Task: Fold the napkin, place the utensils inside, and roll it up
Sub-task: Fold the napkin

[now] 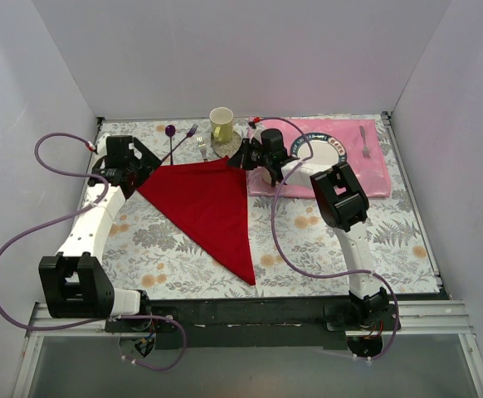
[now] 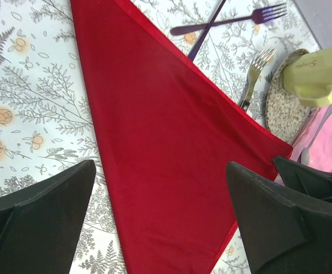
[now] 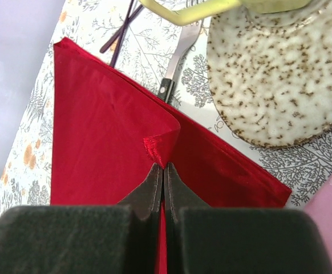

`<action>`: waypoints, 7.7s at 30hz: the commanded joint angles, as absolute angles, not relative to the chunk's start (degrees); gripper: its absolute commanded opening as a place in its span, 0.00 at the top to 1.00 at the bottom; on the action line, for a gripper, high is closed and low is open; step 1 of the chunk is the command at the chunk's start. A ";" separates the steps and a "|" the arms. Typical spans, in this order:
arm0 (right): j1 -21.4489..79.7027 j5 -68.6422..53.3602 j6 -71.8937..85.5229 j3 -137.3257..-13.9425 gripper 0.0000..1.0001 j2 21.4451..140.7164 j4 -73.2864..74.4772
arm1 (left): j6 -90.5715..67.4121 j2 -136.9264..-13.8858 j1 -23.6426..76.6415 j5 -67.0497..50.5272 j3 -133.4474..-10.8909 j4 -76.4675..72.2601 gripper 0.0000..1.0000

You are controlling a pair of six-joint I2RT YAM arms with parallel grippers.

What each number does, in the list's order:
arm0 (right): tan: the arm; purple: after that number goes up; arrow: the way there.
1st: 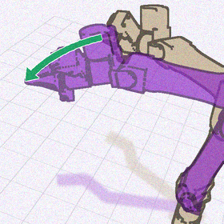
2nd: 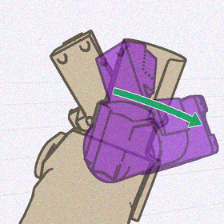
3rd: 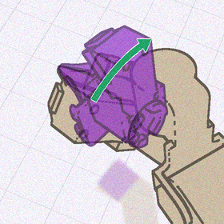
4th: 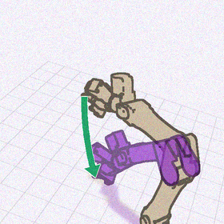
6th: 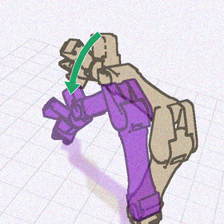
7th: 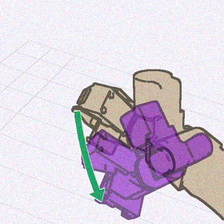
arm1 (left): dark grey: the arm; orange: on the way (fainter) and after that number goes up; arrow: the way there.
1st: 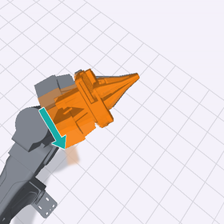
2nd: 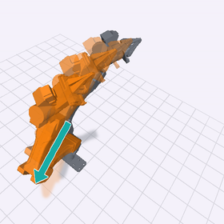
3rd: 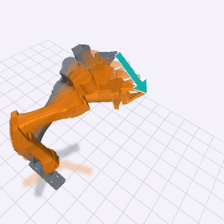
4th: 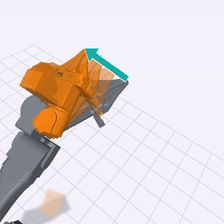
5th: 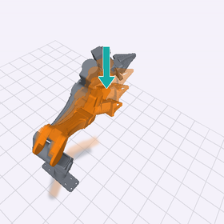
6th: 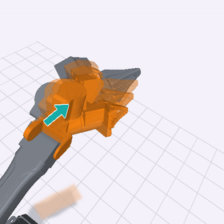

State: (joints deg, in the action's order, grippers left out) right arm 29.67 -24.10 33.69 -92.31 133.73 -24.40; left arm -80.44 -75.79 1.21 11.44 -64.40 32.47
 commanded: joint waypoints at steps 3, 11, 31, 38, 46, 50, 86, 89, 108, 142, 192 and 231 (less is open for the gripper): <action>29.53 -22.59 33.75 -91.58 0.99 130.69 -26.72 | -81.47 -78.74 0.79 7.74 -66.00 32.08 0.02; 30.23 -20.83 32.87 -89.83 0.99 129.21 -26.80 | -84.72 -87.26 -7.63 0.10 -69.17 31.56 0.02; 32.34 -14.15 28.04 -84.20 0.99 123.66 -25.49 | -84.81 -96.50 -13.45 -3.51 -72.95 28.39 0.04; 32.87 -11.69 26.54 -83.85 0.99 122.96 -24.17 | -84.90 -99.57 -14.50 -4.92 -75.76 28.30 0.05; 33.57 -9.76 24.79 -86.48 0.91 124.54 -20.22 | -84.99 -102.30 -14.59 -7.64 -77.08 26.90 0.07; 33.66 -5.99 22.16 -90.77 0.81 125.94 -12.24 | -84.20 -103.97 -14.50 -9.66 -77.87 25.05 0.11; 59.76 -11.17 18.37 -46.58 0.79 89.65 -4.39 | -84.99 -114.26 -17.23 -19.69 -83.94 19.51 0.37; 61.52 -10.81 18.81 -46.06 0.80 90.61 -4.39 | -85.34 -114.61 -17.23 -19.86 -83.94 19.60 0.37; 65.92 -8.35 19.16 -43.16 0.74 84.57 -0.18 | -84.90 -115.22 -17.32 -20.21 -85.16 19.51 0.36; 68.03 -7.82 19.16 -36.83 0.73 85.78 -3.25 | -83.67 -126.47 -19.42 -16.09 -95.89 21.36 0.48; 63.99 -8.43 18.28 -42.63 0.41 80.95 0.70 | -82.26 -106.08 -23.55 -7.99 -76.82 20.66 0.34; 63.90 -17.39 23.82 -33.31 0.67 81.21 -3.69 | -81.21 -117.94 -23.03 -12.13 -74.88 15.55 0.85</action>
State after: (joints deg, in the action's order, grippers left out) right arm 63.55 -15.31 23.92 -33.82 81.19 -1.50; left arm -82.96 -115.46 -23.66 -13.54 -73.67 13.76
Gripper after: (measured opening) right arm 0.337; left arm 0.188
